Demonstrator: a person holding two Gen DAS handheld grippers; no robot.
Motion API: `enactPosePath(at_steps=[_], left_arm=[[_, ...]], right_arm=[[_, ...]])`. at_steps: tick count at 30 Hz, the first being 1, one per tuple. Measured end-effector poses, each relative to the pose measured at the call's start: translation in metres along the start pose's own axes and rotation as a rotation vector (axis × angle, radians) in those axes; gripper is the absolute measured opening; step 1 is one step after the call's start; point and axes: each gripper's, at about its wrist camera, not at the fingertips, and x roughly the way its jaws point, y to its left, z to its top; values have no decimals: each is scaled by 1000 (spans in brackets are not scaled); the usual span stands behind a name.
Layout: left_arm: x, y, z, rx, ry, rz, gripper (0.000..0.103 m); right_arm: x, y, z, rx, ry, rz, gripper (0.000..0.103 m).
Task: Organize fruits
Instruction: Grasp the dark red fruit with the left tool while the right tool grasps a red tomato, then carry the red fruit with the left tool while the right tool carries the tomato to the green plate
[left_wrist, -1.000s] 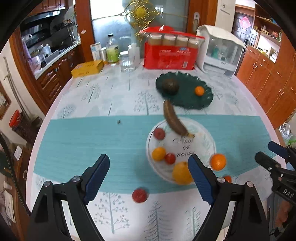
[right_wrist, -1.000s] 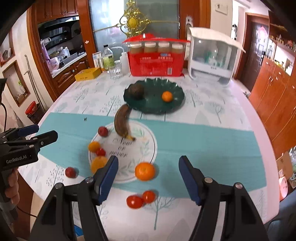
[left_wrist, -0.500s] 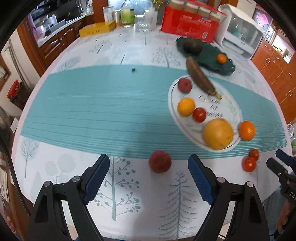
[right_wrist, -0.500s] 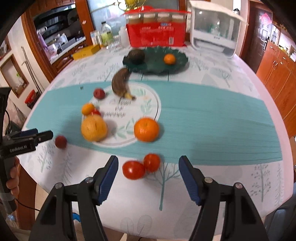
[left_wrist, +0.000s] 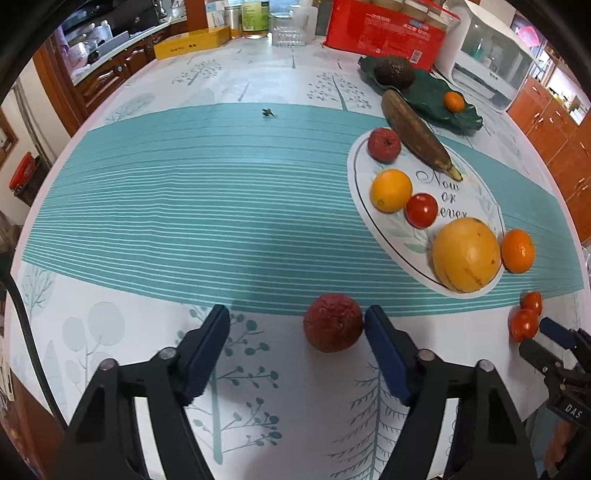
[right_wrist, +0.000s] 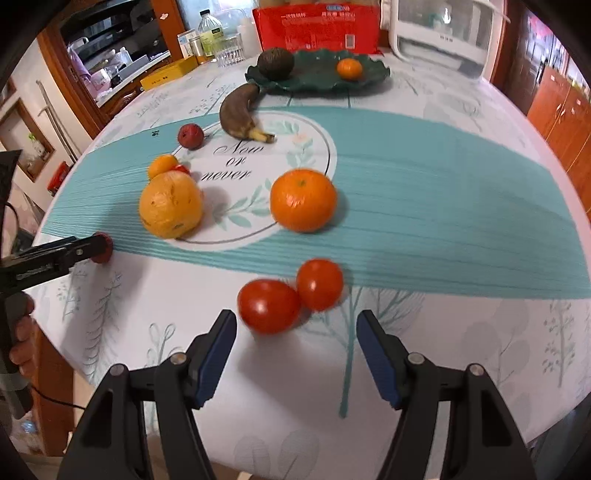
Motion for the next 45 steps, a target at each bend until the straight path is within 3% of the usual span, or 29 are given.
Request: enactPosePath(at_steps=[3, 7, 9, 13, 21, 29, 34, 45], left_arm=[[5, -3, 0, 8, 9, -15, 61], [8, -8, 1, 26, 2, -23, 56], [8, -10, 1, 33, -2, -30, 49], [6, -11, 1, 46, -12, -38, 31], [1, -11, -2, 22, -26, -50, 30], [-25, -25, 19, 31, -84, -84, 29], [-40, -37, 41, 39, -110, -113, 29], [-60, -82, 130, 110, -160, -159, 29]], right_arm=[[3, 4, -5, -10, 18, 43, 56], [5, 12, -4, -48, -3, 30, 51], [6, 13, 0, -42, -18, 35, 50], [12, 15, 9, -55, -43, 26, 37], [12, 17, 13, -61, -42, 53, 36], [-10, 29, 29, -92, -97, 91, 36], [-26, 31, 47, -107, -138, 92, 36], [-55, 27, 138, -148, -252, 0, 36]])
